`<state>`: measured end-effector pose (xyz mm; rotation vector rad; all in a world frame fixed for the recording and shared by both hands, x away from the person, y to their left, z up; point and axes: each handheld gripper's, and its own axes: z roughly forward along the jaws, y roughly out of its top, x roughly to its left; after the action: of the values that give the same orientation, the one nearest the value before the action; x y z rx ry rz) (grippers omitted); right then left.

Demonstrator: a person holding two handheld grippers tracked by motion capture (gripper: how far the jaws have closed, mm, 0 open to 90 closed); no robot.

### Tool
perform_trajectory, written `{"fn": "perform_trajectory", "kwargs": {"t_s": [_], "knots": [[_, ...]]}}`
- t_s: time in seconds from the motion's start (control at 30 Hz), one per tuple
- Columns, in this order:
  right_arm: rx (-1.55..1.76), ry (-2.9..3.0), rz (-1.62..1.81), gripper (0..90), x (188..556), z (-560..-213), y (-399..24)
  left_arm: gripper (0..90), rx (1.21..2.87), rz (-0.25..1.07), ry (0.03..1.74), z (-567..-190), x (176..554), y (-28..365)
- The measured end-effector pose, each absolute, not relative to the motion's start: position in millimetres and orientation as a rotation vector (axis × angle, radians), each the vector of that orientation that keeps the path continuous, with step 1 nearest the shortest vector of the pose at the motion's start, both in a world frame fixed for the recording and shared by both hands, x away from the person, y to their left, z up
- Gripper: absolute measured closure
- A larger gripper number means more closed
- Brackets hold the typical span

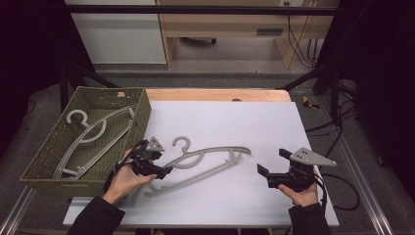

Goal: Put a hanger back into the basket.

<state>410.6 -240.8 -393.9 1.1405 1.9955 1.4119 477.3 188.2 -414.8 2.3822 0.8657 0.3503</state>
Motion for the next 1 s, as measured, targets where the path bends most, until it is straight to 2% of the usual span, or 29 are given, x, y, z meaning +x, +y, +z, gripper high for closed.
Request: {"fn": "perform_trajectory", "kwargs": {"t_s": [0.47,0.8,0.87,0.93,1.0], "knots": [[1.136,2.009,1.405,2.7,411,-395,-239,48.7,2.473,0.370,0.992,-446,489,185],[1.132,2.016,1.396,2.7,411,-396,-237,66.9,2.504,0.319,1.034,-453,490,183],[1.134,2.017,1.400,2.7,411,-396,-237,67.9,2.505,0.320,1.045,-453,490,183],[1.138,2.017,1.397,2.7,411,-396,-237,77.0,2.507,0.319,1.060,-452,489,184],[1.138,2.017,1.398,2.7,411,-396,-237,78.7,2.511,0.317,1.056,-452,489,183]]}}
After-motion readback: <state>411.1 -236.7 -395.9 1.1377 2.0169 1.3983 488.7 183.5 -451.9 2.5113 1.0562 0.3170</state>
